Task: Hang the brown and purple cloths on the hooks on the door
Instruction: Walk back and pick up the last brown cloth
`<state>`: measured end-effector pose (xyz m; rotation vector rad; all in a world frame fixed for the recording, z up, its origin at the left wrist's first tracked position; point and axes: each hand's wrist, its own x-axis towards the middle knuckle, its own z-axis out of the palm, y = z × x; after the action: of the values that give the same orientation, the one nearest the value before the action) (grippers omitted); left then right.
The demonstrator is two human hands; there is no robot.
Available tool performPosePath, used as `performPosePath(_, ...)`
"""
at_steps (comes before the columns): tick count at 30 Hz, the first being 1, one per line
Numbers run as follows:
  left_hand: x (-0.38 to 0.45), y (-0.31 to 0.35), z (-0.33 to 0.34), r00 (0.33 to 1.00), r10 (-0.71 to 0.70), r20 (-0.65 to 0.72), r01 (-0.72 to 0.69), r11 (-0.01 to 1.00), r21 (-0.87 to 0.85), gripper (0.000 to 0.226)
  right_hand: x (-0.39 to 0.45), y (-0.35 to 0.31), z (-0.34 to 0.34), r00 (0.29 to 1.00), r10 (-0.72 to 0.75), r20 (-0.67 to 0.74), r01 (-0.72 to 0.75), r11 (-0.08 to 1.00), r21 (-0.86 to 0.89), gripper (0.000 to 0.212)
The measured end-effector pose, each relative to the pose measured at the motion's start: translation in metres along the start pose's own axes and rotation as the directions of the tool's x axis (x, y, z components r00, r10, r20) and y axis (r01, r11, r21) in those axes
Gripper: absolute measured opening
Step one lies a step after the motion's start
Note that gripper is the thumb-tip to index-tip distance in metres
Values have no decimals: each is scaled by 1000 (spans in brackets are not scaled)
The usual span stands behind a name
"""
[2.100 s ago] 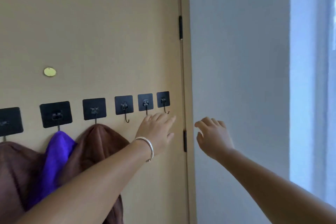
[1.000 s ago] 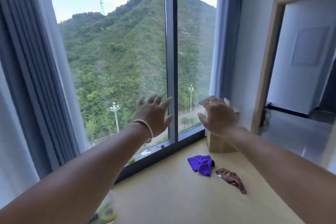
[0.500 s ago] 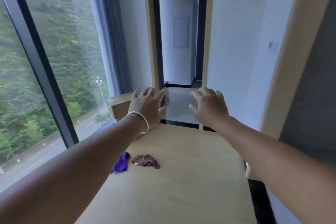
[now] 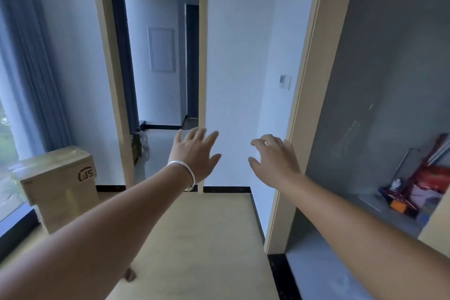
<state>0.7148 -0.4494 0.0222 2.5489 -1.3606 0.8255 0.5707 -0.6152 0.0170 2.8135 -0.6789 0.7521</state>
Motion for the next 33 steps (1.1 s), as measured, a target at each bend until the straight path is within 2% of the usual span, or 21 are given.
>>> performPosePath(5,86,-39,33,999,35,-37,-36,999,-11,60,85,-1,27,999,34,-35,-33,999,19,43)
performPosePath(9,139,-60,61,997,50,-63,-50,999,-4,60,128,3,56,999,51,-11,-50,998,22,43)
performPosePath(17,219,-84,133,998,62,-20,-62,998,4,61,216,35,116,996,80,26,-81,996,39,43)
performPosePath(33,486,-106,298,999,-32,-42,34,998,59,58,484,163,270,999,-38,-16,39,997,62,43)
